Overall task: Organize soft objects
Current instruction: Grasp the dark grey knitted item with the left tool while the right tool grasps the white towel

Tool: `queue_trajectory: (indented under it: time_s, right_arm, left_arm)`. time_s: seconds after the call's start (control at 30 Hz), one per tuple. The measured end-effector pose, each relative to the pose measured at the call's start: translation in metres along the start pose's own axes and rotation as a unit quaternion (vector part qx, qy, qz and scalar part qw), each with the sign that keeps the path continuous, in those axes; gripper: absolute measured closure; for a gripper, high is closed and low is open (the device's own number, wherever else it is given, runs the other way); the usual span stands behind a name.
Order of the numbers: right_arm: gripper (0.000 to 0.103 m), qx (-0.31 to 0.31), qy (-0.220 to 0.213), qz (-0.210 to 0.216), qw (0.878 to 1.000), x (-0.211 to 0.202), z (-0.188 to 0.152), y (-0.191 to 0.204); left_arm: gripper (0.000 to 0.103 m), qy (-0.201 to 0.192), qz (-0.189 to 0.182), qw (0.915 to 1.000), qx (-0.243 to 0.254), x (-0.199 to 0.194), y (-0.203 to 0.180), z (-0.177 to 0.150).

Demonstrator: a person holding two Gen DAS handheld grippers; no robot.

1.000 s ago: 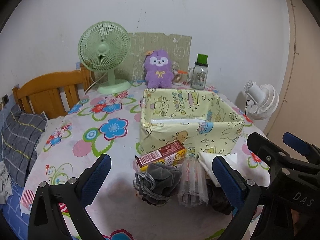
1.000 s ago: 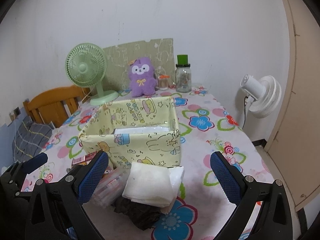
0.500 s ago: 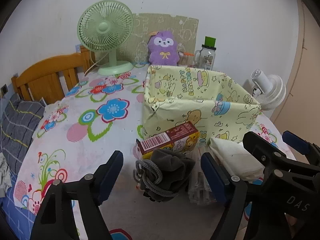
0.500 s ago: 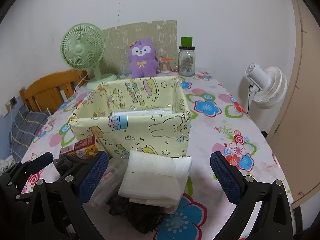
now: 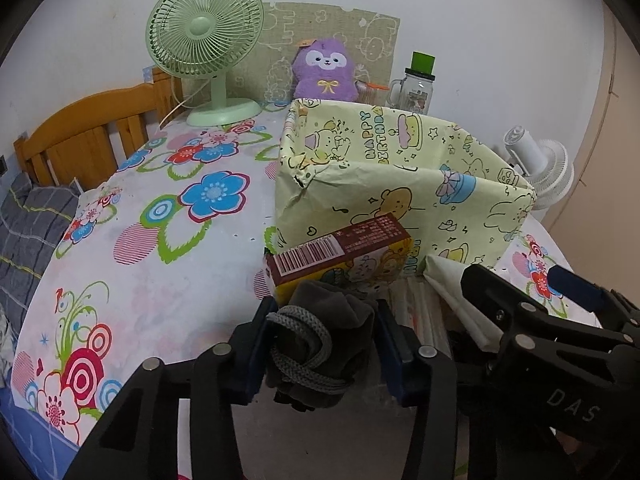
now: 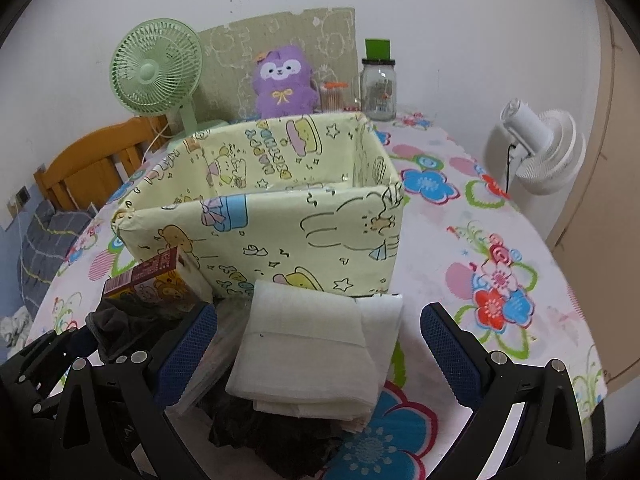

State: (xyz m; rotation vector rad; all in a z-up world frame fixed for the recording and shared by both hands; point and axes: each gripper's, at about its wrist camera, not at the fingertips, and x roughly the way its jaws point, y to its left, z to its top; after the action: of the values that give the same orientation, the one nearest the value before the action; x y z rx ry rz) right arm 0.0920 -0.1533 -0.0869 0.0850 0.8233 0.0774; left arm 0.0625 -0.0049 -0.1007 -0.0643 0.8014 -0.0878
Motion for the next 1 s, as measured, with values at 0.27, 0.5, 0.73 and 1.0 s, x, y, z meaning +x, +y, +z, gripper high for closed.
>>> queue_trajectory:
  time_s: [0.27, 0.5, 0.73, 1.0]
  right_arm:
    - [0.004, 0.023, 0.027, 0.023, 0.999, 0.014, -0.002, -0.001]
    - [0.032, 0.036, 0.045, 0.046, 0.997, 0.022, -0.003, 0.0]
    - [0.042, 0.03, 0.033, 0.043, 0.998, 0.013, -0.003, 0.003]
    - [0.043, 0.025, 0.012, 0.042, 0.999, -0.002, 0.0, 0.006]
  left_arm:
    - [0.058, 0.004, 0.004, 1.0, 0.0, 0.004, 0.002, 0.001]
    - [0.059, 0.004, 0.011, 0.9999, 0.011, 0.004, -0.003, 0.0]
    - [0.062, -0.004, 0.009, 0.9999, 0.012, 0.0, -0.005, 0.0]
    - [0.066, -0.021, 0.001, 0.9997, 0.014, -0.012, -0.007, 0.001]
